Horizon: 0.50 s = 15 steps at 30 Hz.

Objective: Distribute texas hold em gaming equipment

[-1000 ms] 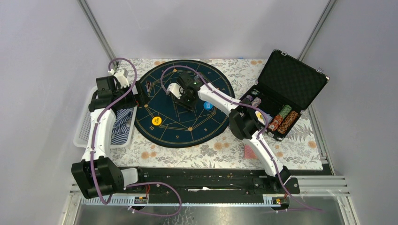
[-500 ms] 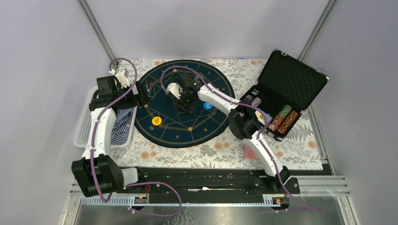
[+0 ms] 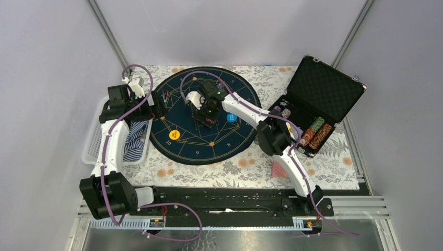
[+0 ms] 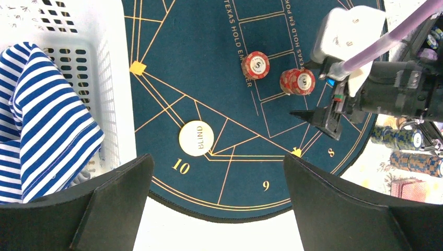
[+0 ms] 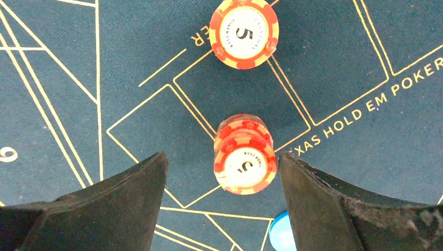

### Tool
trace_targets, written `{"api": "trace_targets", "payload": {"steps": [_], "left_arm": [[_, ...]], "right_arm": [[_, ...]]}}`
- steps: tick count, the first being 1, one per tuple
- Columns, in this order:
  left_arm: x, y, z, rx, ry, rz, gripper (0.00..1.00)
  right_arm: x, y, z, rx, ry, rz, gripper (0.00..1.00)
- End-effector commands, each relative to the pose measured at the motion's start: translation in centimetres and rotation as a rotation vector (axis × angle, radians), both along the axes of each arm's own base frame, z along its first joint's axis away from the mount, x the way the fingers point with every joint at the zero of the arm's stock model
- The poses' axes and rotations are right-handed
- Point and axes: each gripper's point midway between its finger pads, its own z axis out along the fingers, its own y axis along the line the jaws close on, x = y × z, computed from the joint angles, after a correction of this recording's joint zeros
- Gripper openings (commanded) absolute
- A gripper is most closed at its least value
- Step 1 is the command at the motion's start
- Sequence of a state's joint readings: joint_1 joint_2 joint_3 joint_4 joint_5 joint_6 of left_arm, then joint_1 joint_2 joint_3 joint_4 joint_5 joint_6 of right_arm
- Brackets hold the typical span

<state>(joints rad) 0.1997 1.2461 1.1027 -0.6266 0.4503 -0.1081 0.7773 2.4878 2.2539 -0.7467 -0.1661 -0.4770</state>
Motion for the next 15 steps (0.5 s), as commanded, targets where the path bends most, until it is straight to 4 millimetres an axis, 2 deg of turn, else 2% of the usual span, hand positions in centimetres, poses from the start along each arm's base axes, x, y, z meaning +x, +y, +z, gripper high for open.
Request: {"api": "trace_targets", "payload": {"steps": [1, 6, 15], "left_arm": [[1.2, -0.1, 1.7, 0.014, -0.068, -0.053, 0.99], [1.0, -0.2, 1.5, 0.010, -0.059, -0.060, 0.99], [1.3, 0.6, 1.7, 0.029, -0.074, -0.006, 0.99]], "right_arm": [[1.1, -0.1, 6.9, 0.161, -0.018, -0.057, 0.85], [2.5, -0.1, 8.2, 0.212, -0.053, -0.093, 0.86], [4.4, 3.3, 6.8, 0.330, -0.049, -0.165, 0.87]]}}
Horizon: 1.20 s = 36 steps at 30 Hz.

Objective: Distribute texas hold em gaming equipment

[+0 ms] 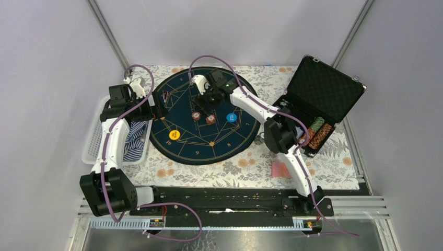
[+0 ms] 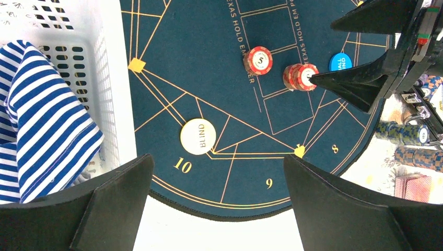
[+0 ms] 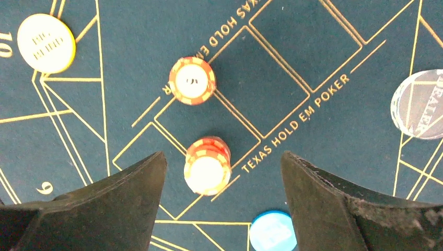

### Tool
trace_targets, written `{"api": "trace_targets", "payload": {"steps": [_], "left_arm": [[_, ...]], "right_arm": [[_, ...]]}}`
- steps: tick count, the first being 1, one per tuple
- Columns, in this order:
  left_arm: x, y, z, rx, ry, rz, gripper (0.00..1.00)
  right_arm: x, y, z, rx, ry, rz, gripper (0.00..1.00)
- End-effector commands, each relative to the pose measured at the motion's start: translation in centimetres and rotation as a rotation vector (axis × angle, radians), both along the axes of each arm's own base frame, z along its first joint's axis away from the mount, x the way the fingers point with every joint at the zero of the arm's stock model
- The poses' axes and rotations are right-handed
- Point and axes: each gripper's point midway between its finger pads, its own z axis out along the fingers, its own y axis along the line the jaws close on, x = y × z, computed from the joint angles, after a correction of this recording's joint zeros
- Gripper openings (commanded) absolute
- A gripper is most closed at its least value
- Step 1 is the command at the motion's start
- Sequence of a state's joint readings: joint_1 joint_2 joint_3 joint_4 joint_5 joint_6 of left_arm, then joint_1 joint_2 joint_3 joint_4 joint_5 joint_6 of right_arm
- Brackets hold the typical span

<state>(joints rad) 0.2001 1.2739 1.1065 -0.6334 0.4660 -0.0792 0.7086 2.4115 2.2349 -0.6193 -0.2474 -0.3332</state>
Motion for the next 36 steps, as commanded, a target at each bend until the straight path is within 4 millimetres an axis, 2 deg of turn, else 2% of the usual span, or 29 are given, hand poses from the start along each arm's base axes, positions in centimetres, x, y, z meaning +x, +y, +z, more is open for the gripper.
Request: {"api": "trace_targets", "payload": {"steps": [1, 10, 17, 22, 25, 29, 36], "left_arm": [[1.2, 0.7, 2.5, 0.024, -0.094, 0.026, 0.99], [1.3, 0.7, 2.7, 0.013, -0.092, 0.035, 0.99], [1.3, 1.0, 2.6, 0.010, -0.091, 0.052, 0.99], [1.2, 1.0, 2.6, 0.005, -0.091, 0.053, 0.99], [1.2, 1.0, 2.6, 0.003, -0.092, 0.052, 0.99], [1.2, 1.1, 2.5, 0.005, -0.092, 0.054, 0.99], [1.2, 1.1, 2.4, -0.001, -0.088, 0.052, 0.99]], "right_arm": [[1.1, 3.3, 1.7, 0.125, -0.041, -0.027, 0.88], [0.1, 5.4, -0.7, 0.114, -0.043, 0.011, 0.92], [-0.7, 6.7, -2.9, 0.093, -0.048, 0.033, 0.90], [-0.5, 7.2, -4.3, 0.066, -0.073, 0.022, 0.88], [-0.4, 7.4, -4.7, 0.063, -0.079, 0.018, 0.82], [-0.4, 7.6, -5.3, 0.059, -0.081, 0.016, 0.70], [0.1, 7.9, -4.7, 0.075, -0.102, 0.010, 0.50]]}}
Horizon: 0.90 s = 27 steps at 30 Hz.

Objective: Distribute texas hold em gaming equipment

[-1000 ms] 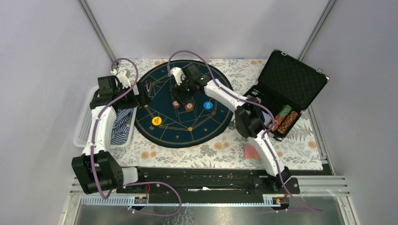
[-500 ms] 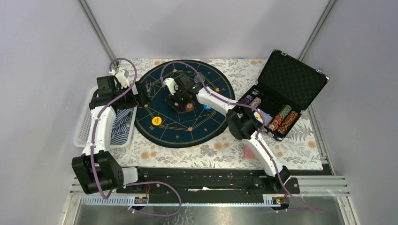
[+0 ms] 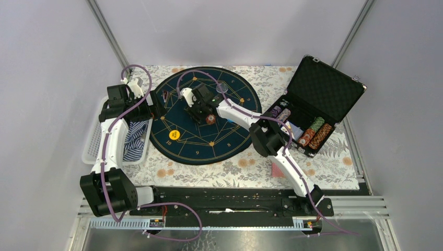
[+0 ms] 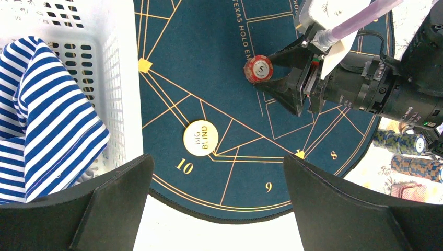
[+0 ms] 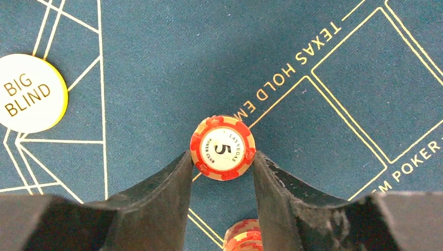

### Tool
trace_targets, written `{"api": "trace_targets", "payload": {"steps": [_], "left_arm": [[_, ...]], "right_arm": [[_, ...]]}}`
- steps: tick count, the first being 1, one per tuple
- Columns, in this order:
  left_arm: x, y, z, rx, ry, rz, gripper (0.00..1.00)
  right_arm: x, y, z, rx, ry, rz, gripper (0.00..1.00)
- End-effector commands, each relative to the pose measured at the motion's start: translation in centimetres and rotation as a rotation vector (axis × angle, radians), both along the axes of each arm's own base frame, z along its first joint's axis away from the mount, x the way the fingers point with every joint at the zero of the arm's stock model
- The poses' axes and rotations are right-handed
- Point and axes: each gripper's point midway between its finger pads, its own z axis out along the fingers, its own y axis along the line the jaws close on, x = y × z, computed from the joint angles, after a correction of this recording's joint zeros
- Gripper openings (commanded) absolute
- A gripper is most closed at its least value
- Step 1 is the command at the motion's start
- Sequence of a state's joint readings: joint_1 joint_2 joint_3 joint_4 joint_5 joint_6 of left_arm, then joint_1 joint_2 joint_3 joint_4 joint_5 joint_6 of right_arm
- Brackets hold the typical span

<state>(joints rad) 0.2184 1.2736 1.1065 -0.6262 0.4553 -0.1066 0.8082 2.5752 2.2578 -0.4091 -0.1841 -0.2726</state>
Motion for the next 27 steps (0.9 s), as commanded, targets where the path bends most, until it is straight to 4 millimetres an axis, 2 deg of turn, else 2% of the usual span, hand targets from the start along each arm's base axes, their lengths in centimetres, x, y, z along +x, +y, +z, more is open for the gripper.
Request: {"api": "trace_targets", "payload": {"steps": [1, 4, 8, 11, 15, 21, 24, 27], "left_arm": [[1.0, 0.4, 2.3, 0.011, -0.092, 0.009, 0.99], [1.0, 0.4, 2.2, 0.013, -0.090, 0.010, 0.99], [1.0, 0.4, 2.1, 0.012, -0.087, 0.010, 0.99], [1.0, 0.4, 2.0, 0.011, -0.084, 0.008, 0.99], [1.1, 0.4, 2.0, 0.010, -0.082, 0.008, 0.99], [1.1, 0.5, 1.8, 0.010, -0.076, 0.011, 0.99], [1.2, 0.6, 1.5, 0.012, -0.069, 0.014, 0.99], [1.2, 0.6, 1.3, 0.012, -0.062, 0.015, 0.99]], "right_arm": [[1.0, 1.5, 1.7, 0.046, -0.058, -0.005, 0.48], [1.6, 1.3, 2.9, 0.052, -0.086, -0.020, 0.45], [3.5, 0.5, 6.4, 0.120, -0.124, -0.082, 0.44], [6.5, -1.6, 9.5, 0.196, -0.139, -0.164, 0.44], [10.4, -4.9, 12.1, 0.250, -0.189, -0.248, 0.42], [16.0, -10.1, 13.4, 0.286, -0.284, -0.365, 0.41], [18.4, -12.5, 13.3, 0.300, -0.313, -0.420, 0.41], [19.9, -13.8, 12.6, 0.307, -0.330, -0.447, 0.41]]}}
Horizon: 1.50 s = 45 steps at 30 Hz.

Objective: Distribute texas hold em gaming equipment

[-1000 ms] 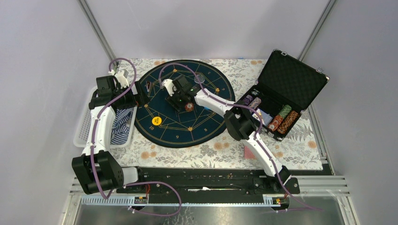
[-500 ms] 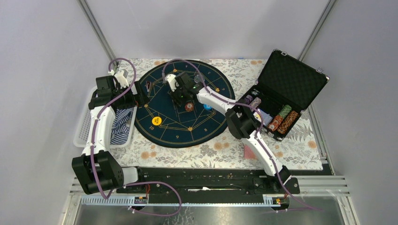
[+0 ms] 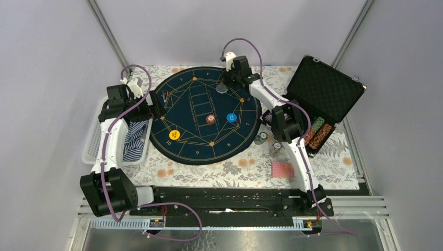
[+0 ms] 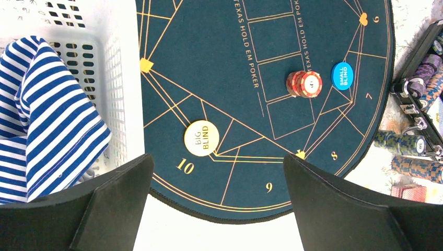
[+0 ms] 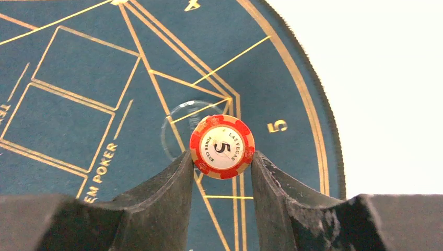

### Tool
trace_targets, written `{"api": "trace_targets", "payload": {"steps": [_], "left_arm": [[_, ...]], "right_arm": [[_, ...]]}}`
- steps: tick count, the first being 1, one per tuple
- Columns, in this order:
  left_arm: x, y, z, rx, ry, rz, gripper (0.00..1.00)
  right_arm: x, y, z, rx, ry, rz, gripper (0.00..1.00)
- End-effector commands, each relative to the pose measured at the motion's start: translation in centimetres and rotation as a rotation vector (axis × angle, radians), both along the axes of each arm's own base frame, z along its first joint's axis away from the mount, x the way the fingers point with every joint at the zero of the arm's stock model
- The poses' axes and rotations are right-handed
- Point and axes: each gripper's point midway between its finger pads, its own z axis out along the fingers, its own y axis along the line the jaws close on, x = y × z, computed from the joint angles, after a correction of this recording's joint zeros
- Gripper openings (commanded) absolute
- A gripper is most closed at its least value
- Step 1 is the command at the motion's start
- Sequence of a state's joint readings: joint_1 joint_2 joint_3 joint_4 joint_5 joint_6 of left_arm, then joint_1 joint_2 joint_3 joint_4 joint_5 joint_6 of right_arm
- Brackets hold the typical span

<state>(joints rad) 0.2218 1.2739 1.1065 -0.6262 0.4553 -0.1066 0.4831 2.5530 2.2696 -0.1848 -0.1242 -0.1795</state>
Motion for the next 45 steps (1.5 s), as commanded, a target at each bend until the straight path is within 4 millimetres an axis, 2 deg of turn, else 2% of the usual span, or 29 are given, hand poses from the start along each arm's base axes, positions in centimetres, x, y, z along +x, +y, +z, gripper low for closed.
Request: {"api": "trace_targets", "payload": {"steps": [1, 5, 19, 37, 39, 45], "left_arm": [[1.2, 0.5, 1.4, 0.012, -0.063, 0.012, 0.99], [1.2, 0.6, 1.4, 0.016, -0.063, 0.016, 0.99], [1.0, 0.6, 1.4, 0.019, -0.062, 0.019, 0.99], [0.9, 0.6, 1.4, 0.016, -0.062, 0.017, 0.99], [0.9, 0.6, 1.5, 0.016, -0.066, 0.016, 0.99], [0.8, 0.7, 1.6, 0.021, -0.067, 0.020, 0.99]], "right_arm": [[2.9, 0.3, 6.9, 0.101, -0.183, -0.030, 0.41], [4.3, -0.1, 5.6, 0.102, -0.213, -0.042, 0.40], [7.4, 0.4, 3.5, 0.117, -0.341, -0.072, 0.38], [8.3, 0.9, 0.9, 0.123, -0.398, -0.058, 0.43], [8.3, 0.9, 0.8, 0.123, -0.397, -0.060, 0.46], [8.2, 1.0, 1.7, 0.135, -0.396, -0.058, 0.67]]}}
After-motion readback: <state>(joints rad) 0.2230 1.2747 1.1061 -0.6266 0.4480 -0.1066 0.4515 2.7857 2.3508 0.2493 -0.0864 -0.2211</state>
